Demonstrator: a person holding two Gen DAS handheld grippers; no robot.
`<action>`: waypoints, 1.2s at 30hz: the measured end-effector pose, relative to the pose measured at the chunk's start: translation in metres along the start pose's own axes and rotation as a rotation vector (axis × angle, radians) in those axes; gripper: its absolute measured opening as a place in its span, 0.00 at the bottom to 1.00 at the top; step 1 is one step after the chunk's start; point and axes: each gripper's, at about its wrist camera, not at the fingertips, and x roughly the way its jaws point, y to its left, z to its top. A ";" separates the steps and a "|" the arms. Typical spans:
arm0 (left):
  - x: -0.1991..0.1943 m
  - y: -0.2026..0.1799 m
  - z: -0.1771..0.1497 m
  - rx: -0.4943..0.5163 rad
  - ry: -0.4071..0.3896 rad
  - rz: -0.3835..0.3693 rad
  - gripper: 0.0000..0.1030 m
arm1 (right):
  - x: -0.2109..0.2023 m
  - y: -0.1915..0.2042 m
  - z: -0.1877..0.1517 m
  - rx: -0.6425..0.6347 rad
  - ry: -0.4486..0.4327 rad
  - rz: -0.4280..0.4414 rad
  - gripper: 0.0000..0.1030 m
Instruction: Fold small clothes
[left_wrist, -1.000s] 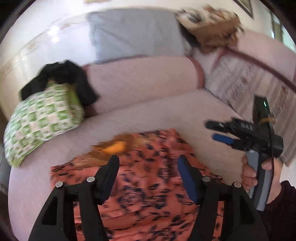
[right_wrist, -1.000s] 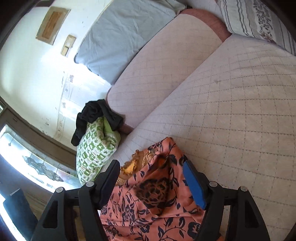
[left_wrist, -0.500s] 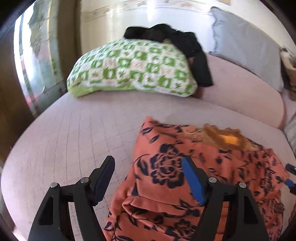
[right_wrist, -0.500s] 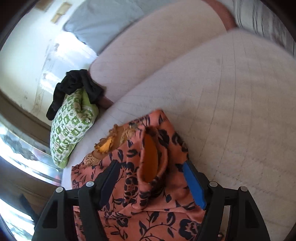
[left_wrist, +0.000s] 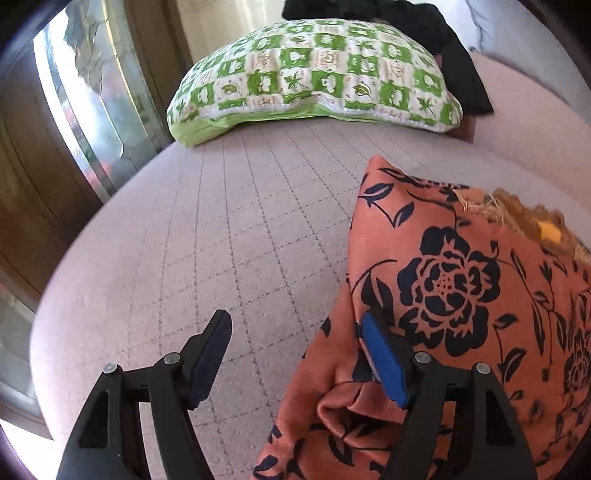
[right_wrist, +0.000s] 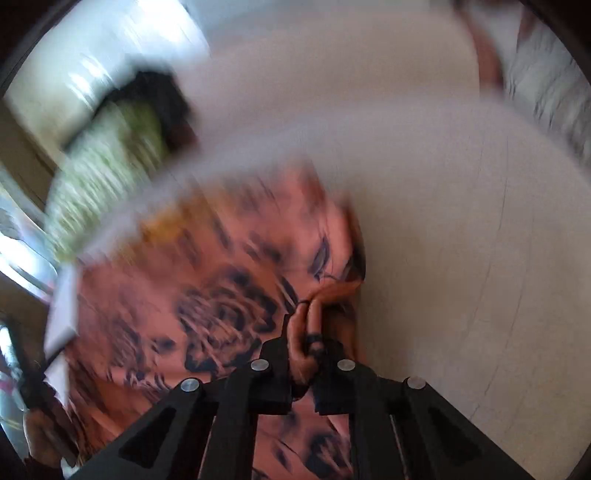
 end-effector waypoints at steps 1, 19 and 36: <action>-0.005 0.000 0.000 0.005 -0.008 0.006 0.72 | -0.006 0.002 0.004 -0.013 0.012 -0.003 0.10; -0.006 -0.053 0.011 0.135 -0.012 -0.194 0.83 | 0.013 0.003 0.013 0.034 -0.044 -0.004 0.18; 0.005 -0.032 0.033 -0.020 0.051 -0.251 0.91 | 0.003 0.031 0.020 -0.030 -0.075 0.223 0.20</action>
